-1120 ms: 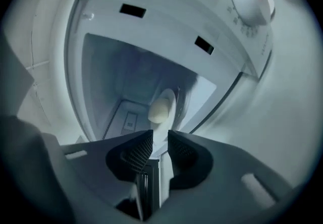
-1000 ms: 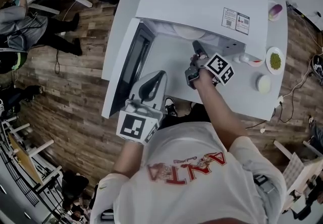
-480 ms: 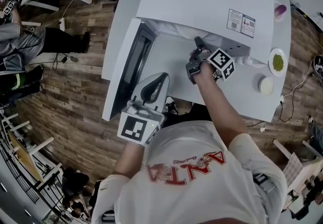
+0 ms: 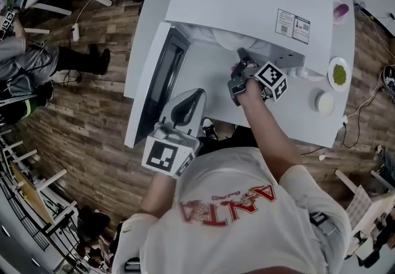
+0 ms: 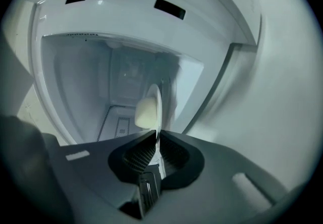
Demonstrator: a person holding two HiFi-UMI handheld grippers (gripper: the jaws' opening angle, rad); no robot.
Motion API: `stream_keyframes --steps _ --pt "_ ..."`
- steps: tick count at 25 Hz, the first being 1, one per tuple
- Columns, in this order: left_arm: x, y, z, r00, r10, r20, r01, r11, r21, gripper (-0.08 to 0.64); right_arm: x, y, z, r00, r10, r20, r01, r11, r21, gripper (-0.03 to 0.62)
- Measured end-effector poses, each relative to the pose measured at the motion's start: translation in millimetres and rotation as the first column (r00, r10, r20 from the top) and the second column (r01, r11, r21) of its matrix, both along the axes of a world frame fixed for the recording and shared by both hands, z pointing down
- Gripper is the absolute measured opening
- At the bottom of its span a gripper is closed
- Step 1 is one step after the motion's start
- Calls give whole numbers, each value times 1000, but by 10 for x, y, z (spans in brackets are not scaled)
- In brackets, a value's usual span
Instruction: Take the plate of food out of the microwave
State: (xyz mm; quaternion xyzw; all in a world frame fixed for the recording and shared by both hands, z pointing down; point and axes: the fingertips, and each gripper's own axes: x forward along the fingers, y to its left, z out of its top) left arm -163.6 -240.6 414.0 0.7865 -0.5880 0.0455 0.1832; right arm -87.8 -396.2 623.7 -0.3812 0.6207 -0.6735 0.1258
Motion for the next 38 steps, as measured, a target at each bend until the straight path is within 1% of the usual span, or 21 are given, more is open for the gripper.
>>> stream_keyframes --steps 6,13,18,24,32,38 --pt "38 15 24 1000 9 2 -9 1000 -7 9 31 6 11 1000 7 12 -7 1000 -1 25" --pt "23 47 38 1000 -2 9 2 1000 -20 9 -5 -100 14 997 40 59 -41 999 10 34" --pt "8 81 58 1000 -11 7 11 1000 -27 9 -6 -87 25 995 50 81 -50 999 -8 21" --pt "26 107 34 1000 -1 -5 1 1000 -23 9 -2 -13 -97 983 62 174 -68 997 26 15" --pt "57 222 -49 1000 24 -17 -25 1000 -14 9 70 194 -227 984 37 175 -56 993 105 14" --pt "149 324 -112 997 69 -23 -69 998 2 9 217 429 -344 980 43 197 -71 987 142 14"
